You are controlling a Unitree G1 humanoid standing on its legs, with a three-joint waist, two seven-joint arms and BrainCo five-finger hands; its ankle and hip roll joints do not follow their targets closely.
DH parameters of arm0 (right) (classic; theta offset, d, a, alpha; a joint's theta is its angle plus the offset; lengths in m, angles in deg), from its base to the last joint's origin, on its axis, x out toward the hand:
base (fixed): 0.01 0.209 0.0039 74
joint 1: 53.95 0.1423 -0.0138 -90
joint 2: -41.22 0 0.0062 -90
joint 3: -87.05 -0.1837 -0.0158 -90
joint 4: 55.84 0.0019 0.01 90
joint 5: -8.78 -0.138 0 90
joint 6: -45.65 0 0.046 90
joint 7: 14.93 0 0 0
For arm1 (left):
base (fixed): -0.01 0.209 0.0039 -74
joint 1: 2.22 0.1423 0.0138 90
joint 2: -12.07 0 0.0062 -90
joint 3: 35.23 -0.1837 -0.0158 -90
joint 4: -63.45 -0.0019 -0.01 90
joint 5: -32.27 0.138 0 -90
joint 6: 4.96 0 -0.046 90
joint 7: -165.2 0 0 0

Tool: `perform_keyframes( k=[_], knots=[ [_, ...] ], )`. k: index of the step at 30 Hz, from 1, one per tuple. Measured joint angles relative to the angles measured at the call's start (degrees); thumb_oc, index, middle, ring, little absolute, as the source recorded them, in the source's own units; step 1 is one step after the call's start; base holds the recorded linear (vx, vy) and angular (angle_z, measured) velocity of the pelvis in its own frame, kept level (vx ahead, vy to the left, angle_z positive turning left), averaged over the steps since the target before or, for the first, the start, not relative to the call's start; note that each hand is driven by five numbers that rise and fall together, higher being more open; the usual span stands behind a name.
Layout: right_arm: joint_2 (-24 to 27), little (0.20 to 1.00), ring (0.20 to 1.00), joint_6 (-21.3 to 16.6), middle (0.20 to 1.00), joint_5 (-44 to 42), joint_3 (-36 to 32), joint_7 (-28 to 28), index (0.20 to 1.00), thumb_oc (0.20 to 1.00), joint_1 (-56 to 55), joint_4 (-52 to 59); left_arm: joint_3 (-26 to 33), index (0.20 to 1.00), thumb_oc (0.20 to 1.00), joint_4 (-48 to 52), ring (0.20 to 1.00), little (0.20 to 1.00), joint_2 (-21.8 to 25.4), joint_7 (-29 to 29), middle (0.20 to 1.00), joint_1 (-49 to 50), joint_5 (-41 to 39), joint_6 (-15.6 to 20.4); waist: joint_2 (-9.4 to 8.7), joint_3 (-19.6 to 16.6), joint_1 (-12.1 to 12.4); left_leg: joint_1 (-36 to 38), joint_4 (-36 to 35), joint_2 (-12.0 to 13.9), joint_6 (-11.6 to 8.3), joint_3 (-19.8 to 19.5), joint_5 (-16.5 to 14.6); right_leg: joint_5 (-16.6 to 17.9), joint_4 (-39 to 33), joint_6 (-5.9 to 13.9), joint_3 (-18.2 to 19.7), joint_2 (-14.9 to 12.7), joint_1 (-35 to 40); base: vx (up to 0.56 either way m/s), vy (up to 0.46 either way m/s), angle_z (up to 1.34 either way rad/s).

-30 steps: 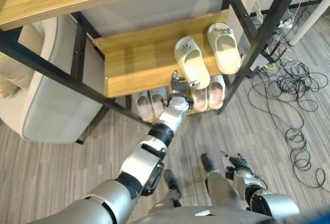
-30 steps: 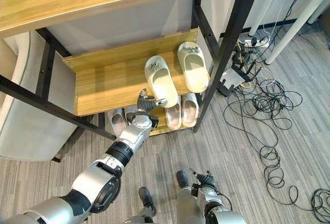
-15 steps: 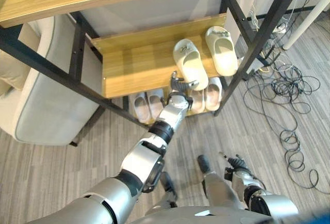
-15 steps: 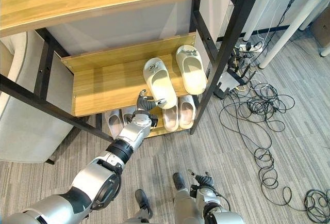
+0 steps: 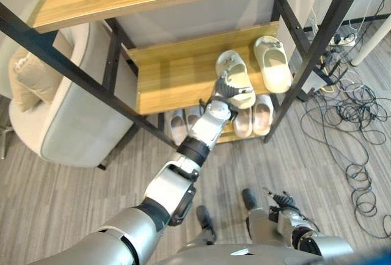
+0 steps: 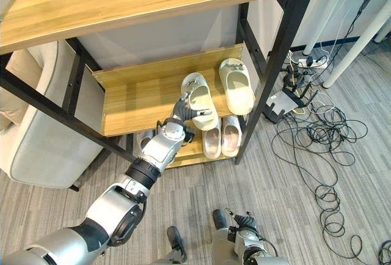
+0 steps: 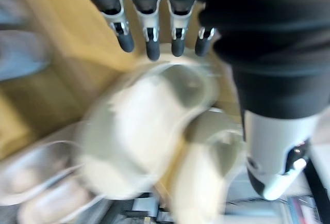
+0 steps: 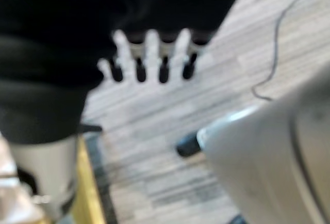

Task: Arrange the slippers neatly on the shoe rack.

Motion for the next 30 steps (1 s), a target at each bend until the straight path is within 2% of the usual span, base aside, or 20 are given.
perform_keyframes(
  k=[2,5,9,14,17,20,30],
  knots=[
    [0.0,1.000,1.000,0.0,1.000,0.0,-0.4,0.0,1.000,1.000,0.2,-0.1,0.1,1.000,1.000,-0.8,1.000,1.000,0.1,-1.2,1.000,-1.3,0.4,-1.6,0.53,0.0,0.4,-0.2,0.0,0.2,-0.08,-0.2,0.1,-0.1,-0.2,0.09,0.0,0.1,0.0,0.00,-0.004,0.02],
    [0.0,1.000,1.000,0.0,1.000,0.0,-0.7,0.0,1.000,1.000,0.4,-0.5,0.1,1.000,1.000,-1.6,1.000,1.000,0.0,-1.2,1.000,-1.8,1.2,-1.9,0.54,0.0,0.3,-0.2,0.0,0.5,-0.11,-0.3,0.1,-0.1,-0.3,-0.02,-0.1,0.4,0.0,0.00,0.000,0.00],
    [0.4,1.000,1.000,0.0,1.000,0.0,-1.2,0.0,1.000,1.000,0.5,-0.6,2.5,1.000,1.000,-14.5,1.000,1.000,-0.3,1.4,1.000,-6.2,1.4,-1.2,0.53,0.1,0.0,-1.0,0.0,0.9,-0.40,0.0,0.1,0.0,-0.5,-0.25,0.0,0.9,-0.9,0.00,-0.003,-0.05],
    [1.6,1.000,1.000,0.2,1.000,0.1,-1.2,0.1,1.000,1.000,0.6,-0.7,7.5,1.000,1.000,-27.6,1.000,1.000,-0.8,8.3,1.000,-10.4,1.3,2.9,0.08,0.7,-0.8,-1.2,0.0,1.1,-0.80,0.7,0.3,0.1,-0.5,-0.60,0.3,1.2,-1.4,0.02,-0.020,-0.06],
    [2.2,1.000,1.000,0.2,1.000,0.1,-1.2,0.1,1.000,1.000,0.9,-0.7,8.6,1.000,1.000,-28.5,1.000,1.000,-1.1,13.0,1.000,-12.4,0.6,6.5,-0.96,1.5,-1.6,-1.5,0.2,1.1,-0.84,1.0,0.0,0.1,-0.5,-0.53,0.7,1.2,-1.9,0.02,-0.036,-0.05],
    [2.7,1.000,1.000,0.3,1.000,0.2,-1.5,0.1,1.000,1.000,0.6,-0.7,9.1,1.000,1.000,-29.3,1.000,1.000,-1.2,14.9,1.000,-13.9,-0.6,8.4,-1.43,1.8,-2.2,-2.3,0.3,1.0,-0.82,1.1,0.0,0.1,-0.5,-0.52,0.8,1.2,-2.7,0.01,-0.025,-0.02],
    [2.1,1.000,1.000,0.7,1.000,1.3,-1.5,0.5,1.000,1.000,1.1,-1.2,10.4,1.000,1.000,-30.2,1.000,1.000,-1.5,16.6,1.000,-15.1,-1.5,9.9,-1.80,2.1,-2.8,-2.7,0.2,0.9,-0.73,1.3,-0.1,0.0,-0.5,-0.46,1.5,1.2,-3.3,0.00,0.000,-0.01]
  ],
)
